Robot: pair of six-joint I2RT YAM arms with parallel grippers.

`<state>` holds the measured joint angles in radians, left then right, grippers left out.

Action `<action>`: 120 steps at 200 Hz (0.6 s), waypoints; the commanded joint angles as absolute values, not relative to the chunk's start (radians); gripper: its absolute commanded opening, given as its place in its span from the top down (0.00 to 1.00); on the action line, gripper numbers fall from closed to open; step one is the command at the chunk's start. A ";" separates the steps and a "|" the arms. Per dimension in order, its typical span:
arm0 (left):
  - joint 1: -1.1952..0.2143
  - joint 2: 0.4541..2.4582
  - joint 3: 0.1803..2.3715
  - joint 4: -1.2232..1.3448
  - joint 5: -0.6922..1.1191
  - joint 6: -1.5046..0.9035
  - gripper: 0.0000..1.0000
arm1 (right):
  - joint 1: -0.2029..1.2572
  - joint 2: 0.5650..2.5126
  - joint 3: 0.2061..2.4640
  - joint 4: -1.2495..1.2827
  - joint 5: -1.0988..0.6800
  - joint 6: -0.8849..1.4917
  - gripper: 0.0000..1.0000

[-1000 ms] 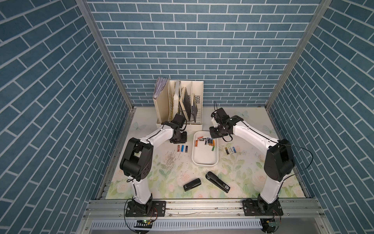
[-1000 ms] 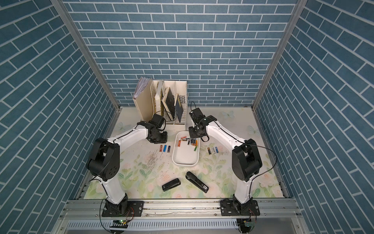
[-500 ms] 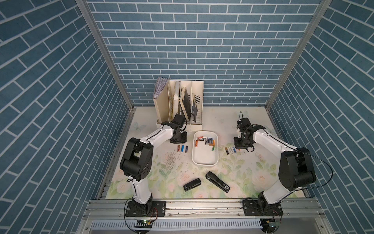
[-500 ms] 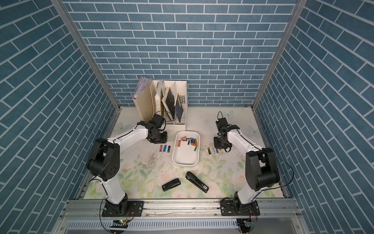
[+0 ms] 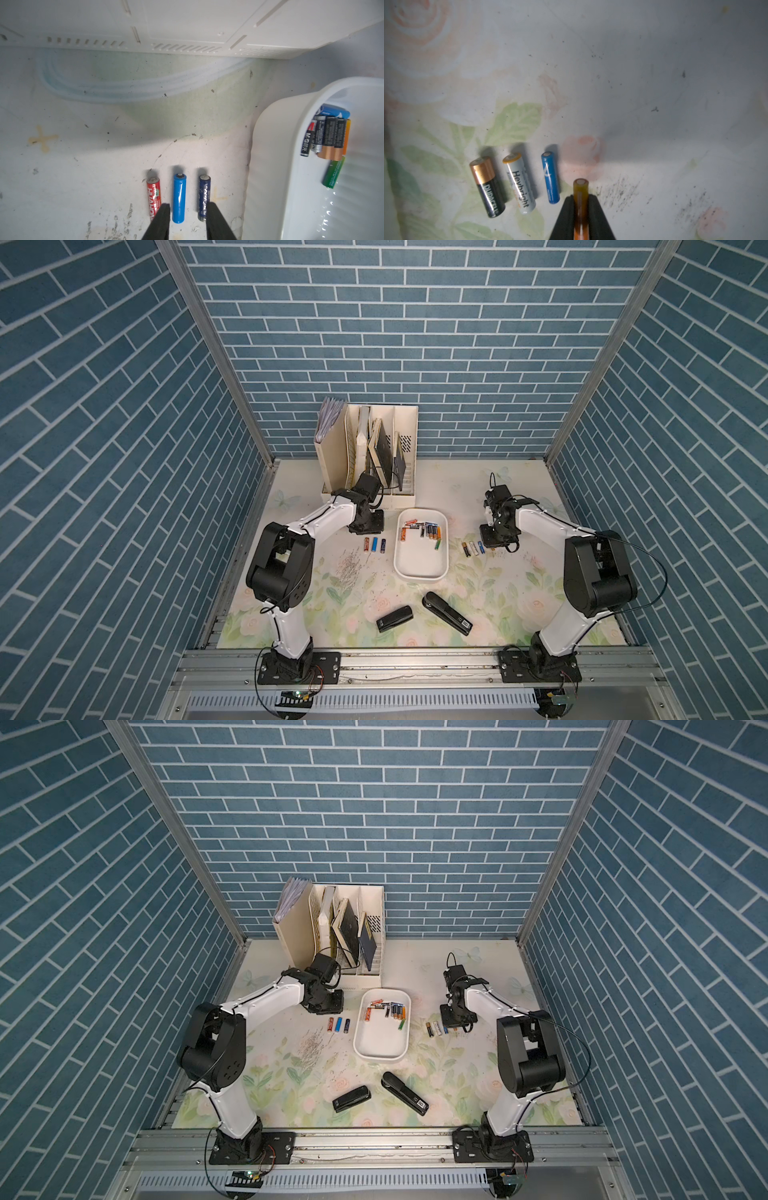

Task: Take the batteries out of the storage box
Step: Place the battery at the center of the board.

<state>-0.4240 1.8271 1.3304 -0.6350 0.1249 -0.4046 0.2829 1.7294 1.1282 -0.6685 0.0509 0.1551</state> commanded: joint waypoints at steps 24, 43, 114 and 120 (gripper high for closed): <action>-0.428 1.836 1.339 -0.664 0.117 -0.407 0.65 | 0.273 1.775 1.136 -0.651 0.043 0.117 0.84; -0.429 1.835 1.337 -0.663 0.114 -0.410 0.65 | 0.273 1.789 1.147 -0.647 0.035 0.115 0.84; -0.428 1.835 1.337 -0.664 0.115 -0.413 0.65 | 0.272 1.832 1.165 -0.639 0.025 0.112 0.84; -0.428 1.835 1.336 -0.663 0.115 -0.413 0.65 | 0.272 1.836 1.166 -0.639 0.027 0.112 0.84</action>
<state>-0.4240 1.8271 1.3304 -0.6380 0.1246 -0.4110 0.2764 1.8137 1.1393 -0.6415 0.0341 0.1478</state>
